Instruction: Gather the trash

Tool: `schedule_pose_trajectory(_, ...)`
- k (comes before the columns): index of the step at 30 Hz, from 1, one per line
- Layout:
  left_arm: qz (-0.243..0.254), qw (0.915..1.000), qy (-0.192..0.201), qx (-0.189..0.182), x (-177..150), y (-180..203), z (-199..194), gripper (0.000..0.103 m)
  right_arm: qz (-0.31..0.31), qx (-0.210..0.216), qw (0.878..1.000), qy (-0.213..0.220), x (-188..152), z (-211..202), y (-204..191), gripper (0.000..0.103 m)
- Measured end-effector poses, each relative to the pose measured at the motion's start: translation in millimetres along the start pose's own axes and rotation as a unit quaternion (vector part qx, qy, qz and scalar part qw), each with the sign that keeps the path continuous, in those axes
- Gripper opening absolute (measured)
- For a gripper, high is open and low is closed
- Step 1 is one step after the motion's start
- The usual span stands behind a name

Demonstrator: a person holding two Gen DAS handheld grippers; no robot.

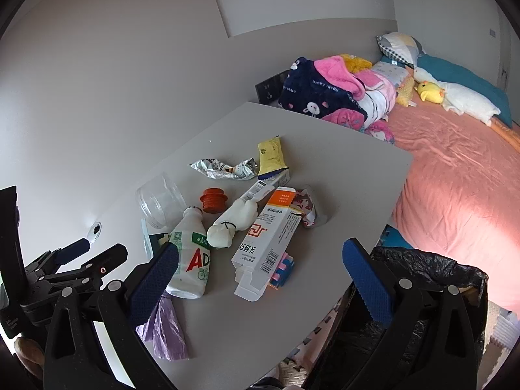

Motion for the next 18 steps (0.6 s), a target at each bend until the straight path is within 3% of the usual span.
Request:
schedule_pose_trajectory(3, -0.006, 0.9998, -0.012, 0.014, 0, -5, 10, 0.097, 0.006, 0.003, 1.0, -0.004, -2, 10, 1, 0.1)
schedule_pose_trajectory(5, -0.006, 0.9995, -0.019, 0.023, -2, -8, 17, 0.097, 0.011, 0.002, 1.0, -0.014, -5, 19, 5, 0.094)
schedule_pose_trajectory(7, -0.008, 0.9992, -0.024, 0.032, -4, -11, 24, 0.097, 0.02, 0.006, 0.999, -0.028, -9, 28, 9, 0.08)
schedule_pose_trajectory(13, -0.021, 0.9981, -0.046, 0.035, -9, -19, 45, 0.086, 0.034, 0.02, 0.998, -0.05, -14, 48, 14, 0.069)
schedule_pose_trajectory(18, -0.017, 0.9974, -0.055, 0.045, -9, -19, 58, 0.084, 0.051, 0.022, 0.997, -0.061, -12, 63, 20, 0.068)
Point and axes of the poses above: each gripper's, at about its wrist camera, not at the fingertips, and z roughly the way its jaws point, y to its right, x to its top, the point moved 10 cm from there along z, roughly the way its jaws point, and after that the axes turned 3 degrees about z, right-handed, at the moved point
